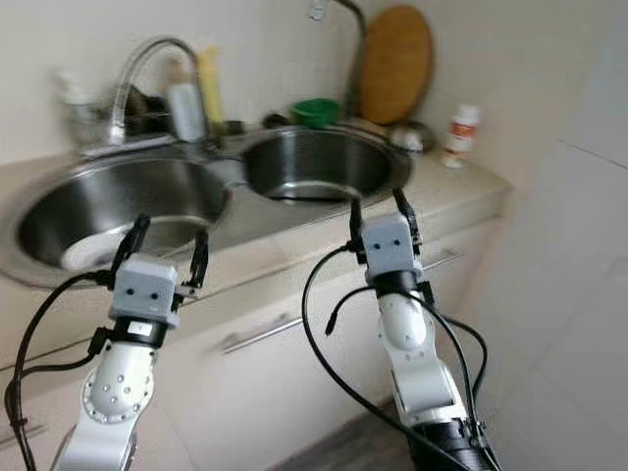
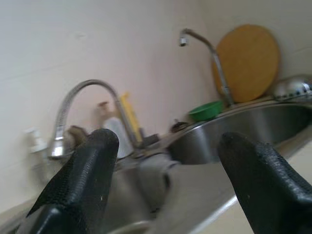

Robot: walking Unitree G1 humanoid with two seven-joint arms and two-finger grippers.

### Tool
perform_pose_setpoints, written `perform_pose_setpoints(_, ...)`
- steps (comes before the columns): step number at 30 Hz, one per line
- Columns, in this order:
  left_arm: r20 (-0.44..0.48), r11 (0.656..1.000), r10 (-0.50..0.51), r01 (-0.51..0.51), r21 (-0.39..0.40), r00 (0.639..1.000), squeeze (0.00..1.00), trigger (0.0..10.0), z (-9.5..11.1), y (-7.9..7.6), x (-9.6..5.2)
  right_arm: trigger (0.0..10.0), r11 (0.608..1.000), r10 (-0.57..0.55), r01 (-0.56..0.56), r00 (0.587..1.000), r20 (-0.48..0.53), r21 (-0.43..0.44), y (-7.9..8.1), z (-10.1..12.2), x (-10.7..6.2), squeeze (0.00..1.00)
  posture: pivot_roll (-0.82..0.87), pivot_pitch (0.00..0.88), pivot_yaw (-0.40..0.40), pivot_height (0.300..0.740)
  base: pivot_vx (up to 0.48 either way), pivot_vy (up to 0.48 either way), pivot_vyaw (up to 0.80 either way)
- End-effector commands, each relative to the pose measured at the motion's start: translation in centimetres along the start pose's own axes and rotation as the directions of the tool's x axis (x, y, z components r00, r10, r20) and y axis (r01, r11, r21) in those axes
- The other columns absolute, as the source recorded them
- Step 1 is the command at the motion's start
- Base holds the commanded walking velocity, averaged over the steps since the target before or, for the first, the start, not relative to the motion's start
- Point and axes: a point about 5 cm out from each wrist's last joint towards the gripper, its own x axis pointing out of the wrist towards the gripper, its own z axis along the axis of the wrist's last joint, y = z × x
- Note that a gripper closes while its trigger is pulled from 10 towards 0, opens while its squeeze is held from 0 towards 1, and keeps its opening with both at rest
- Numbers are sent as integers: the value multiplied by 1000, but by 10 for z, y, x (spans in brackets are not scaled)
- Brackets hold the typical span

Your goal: Kitchen organization

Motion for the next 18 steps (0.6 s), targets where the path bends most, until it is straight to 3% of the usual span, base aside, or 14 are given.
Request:
perform_pose_setpoints(1,-1,1000,4,-4,-21,1000,0,10000,-1,-2,0,10000,1000,-22,22,1000,9,-3,-5,1,-1,0,-4,0,2,740,0,0,-800)
perform_pose_setpoints(5,-2,1000,-12,12,-13,1000,0,10000,-1,-3,0,10000,1000,-31,31,999,13,4,-6,2,-1,0,-5,0,3,740,0,0,0)
perform_pose_setpoints(8,-7,1000,-11,11,-27,1000,0,10000,-1,-4,0,10000,999,-33,33,999,16,3,-6,2,-1,0,-6,0,3,740,0,0,-800)
perform_pose_setpoints(18,-17,999,-24,23,-48,1000,0,10000,-3,-6,-1,10000,999,-42,42,999,17,-8,-9,1,-4,0,-11,0,5,740,0,480,-800)
